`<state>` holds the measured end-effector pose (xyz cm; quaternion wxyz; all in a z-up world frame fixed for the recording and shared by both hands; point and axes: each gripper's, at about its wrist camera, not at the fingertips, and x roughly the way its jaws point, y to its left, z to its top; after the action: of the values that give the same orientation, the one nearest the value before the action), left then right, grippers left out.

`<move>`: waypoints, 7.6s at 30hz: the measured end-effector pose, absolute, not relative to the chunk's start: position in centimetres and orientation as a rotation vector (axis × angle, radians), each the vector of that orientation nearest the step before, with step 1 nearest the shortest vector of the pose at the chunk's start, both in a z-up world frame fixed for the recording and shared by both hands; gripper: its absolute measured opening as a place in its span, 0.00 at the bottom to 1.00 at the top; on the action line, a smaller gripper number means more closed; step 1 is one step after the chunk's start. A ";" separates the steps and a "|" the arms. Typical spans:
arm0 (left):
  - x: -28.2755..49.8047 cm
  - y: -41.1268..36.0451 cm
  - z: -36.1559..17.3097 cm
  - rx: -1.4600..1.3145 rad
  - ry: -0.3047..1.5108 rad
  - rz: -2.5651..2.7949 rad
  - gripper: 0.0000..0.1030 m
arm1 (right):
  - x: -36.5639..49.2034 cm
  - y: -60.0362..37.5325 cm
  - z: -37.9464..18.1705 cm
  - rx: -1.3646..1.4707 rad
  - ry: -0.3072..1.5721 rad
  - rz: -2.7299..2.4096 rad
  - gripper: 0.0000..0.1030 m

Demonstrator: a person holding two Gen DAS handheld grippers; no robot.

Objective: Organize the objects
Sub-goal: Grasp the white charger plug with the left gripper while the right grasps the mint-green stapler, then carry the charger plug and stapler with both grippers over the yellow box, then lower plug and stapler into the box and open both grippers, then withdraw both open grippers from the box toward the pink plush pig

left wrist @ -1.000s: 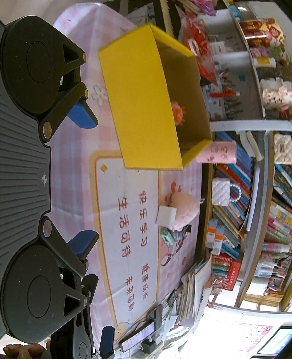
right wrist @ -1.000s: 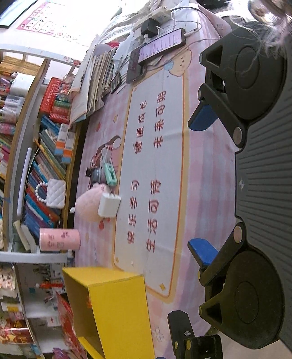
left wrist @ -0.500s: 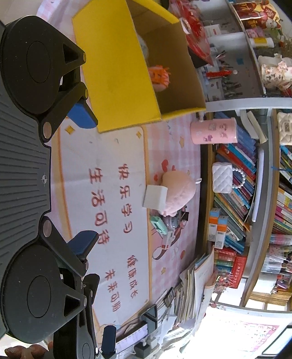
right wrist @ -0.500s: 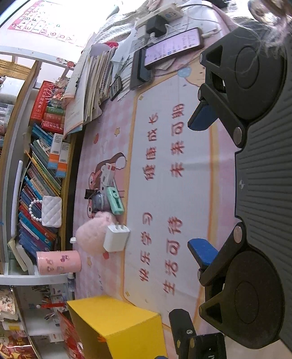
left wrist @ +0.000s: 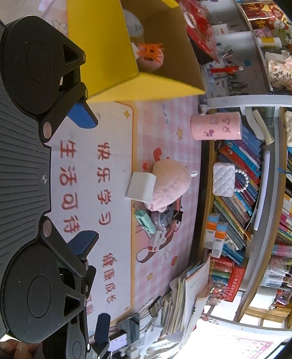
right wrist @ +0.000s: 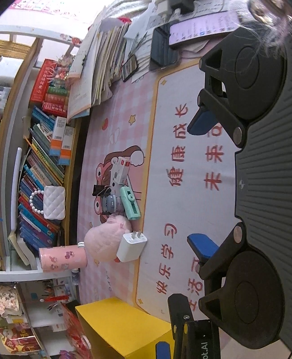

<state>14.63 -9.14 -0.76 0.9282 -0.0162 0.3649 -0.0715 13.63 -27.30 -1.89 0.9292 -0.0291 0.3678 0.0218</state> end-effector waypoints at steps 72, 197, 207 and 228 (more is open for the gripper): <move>15.3 -5.0 -2.0 -0.201 0.800 -0.061 0.64 | 25.6 -26.8 -4.2 -0.056 0.778 0.305 0.65; 8.8 15.3 4.8 -0.237 0.449 0.203 0.92 | 14.7 -2.1 4.4 -0.195 0.496 0.472 0.87; 3.4 15.0 2.7 -0.203 0.545 0.209 0.92 | 8.7 -2.5 1.7 -0.223 0.585 0.371 0.91; -1.4 11.7 0.5 -0.116 0.671 0.084 0.96 | 1.3 -6.5 -0.4 -0.140 0.655 0.201 1.00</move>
<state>-1.38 11.70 0.46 0.9417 -0.0571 0.3290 0.0410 1.31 -6.50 -0.35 0.9394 -0.0687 0.3211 0.0985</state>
